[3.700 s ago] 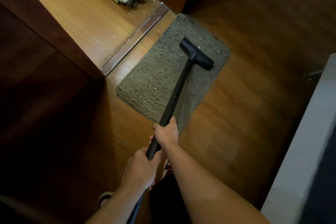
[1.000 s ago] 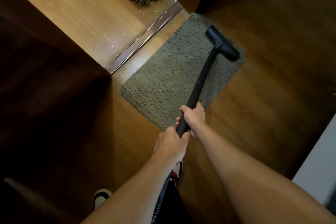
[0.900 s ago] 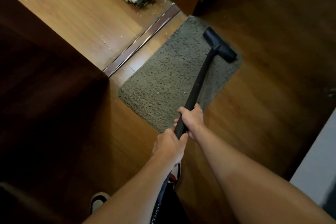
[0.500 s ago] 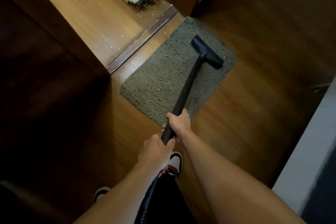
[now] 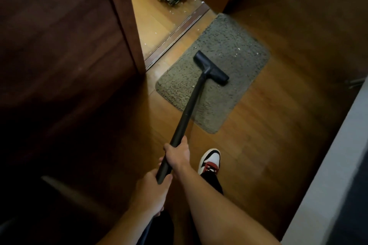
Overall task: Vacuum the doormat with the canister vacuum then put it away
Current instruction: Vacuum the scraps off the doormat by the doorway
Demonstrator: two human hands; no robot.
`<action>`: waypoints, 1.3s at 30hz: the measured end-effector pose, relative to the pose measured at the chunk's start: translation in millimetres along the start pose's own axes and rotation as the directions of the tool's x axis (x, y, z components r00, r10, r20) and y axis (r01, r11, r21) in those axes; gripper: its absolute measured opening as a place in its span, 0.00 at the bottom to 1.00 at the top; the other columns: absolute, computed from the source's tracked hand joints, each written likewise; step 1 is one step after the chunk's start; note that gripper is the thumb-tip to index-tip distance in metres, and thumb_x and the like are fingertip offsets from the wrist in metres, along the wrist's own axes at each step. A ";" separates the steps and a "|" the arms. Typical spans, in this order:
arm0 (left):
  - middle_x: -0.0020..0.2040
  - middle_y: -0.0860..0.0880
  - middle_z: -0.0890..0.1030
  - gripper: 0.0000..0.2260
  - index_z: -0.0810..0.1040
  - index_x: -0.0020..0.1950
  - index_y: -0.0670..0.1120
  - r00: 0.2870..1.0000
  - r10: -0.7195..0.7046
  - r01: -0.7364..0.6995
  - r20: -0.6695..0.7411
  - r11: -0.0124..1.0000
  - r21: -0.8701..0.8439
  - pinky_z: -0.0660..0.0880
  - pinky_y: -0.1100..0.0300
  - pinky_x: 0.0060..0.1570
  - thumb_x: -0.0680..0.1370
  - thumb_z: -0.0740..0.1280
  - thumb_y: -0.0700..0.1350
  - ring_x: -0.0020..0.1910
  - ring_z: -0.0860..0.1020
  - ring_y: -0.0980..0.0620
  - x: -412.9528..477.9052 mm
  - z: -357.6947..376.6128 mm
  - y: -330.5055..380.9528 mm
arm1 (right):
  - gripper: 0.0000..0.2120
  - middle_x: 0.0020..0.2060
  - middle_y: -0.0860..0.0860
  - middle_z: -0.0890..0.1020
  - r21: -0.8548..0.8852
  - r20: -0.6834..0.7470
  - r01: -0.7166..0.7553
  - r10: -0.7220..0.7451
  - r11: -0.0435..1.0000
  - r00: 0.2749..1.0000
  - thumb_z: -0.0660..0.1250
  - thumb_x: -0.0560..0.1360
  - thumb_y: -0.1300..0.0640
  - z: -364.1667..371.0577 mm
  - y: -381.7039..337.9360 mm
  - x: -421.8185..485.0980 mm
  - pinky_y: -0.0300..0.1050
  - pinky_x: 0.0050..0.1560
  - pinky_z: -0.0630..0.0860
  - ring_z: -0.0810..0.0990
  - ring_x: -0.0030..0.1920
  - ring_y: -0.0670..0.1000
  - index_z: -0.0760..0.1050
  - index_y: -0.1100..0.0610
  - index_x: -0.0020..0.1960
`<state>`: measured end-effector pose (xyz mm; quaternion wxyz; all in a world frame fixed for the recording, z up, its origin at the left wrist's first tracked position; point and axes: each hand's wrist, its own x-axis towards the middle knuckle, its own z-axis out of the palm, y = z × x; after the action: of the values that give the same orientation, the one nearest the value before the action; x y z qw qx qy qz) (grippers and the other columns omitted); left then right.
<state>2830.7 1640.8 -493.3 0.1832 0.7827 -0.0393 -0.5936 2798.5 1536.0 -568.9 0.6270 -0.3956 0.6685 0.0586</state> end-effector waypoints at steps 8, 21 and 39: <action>0.50 0.51 0.82 0.16 0.67 0.69 0.57 0.989 -0.083 0.089 0.120 0.995 -0.053 0.78 0.62 0.34 0.82 0.63 0.50 0.38 0.82 0.52 -25.2 -38.0 -89.8 | 0.28 0.49 0.56 0.80 -0.010 0.132 -0.030 0.031 0.999 0.991 0.65 0.80 0.61 63.7 71.4 -64.6 0.40 0.32 0.79 0.82 0.31 0.48 0.58 0.47 0.75; 0.49 0.55 0.82 0.17 0.68 0.71 0.57 0.998 0.032 -0.026 0.047 0.991 -0.130 0.73 0.66 0.37 0.82 0.62 0.48 0.41 0.79 0.62 -20.5 -12.8 -98.1 | 0.25 0.42 0.53 0.77 -0.043 0.133 0.024 -0.018 0.999 0.991 0.63 0.80 0.62 52.4 80.9 -58.0 0.34 0.26 0.74 0.79 0.25 0.40 0.60 0.48 0.74; 0.34 0.47 0.80 0.09 0.71 0.61 0.52 0.995 0.042 -0.048 0.087 0.996 0.079 0.80 0.55 0.29 0.82 0.60 0.52 0.25 0.78 0.49 83.2 59.9 124.5 | 0.24 0.43 0.56 0.79 0.005 0.003 0.031 -0.031 0.999 1.000 0.65 0.80 0.61 -91.1 -72.5 82.7 0.39 0.25 0.75 0.79 0.24 0.47 0.61 0.51 0.73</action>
<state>2817.9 1487.5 -541.6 0.1629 0.7622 -0.0887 -0.6201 2778.2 1396.7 -592.9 0.6298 -0.4043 0.6616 0.0476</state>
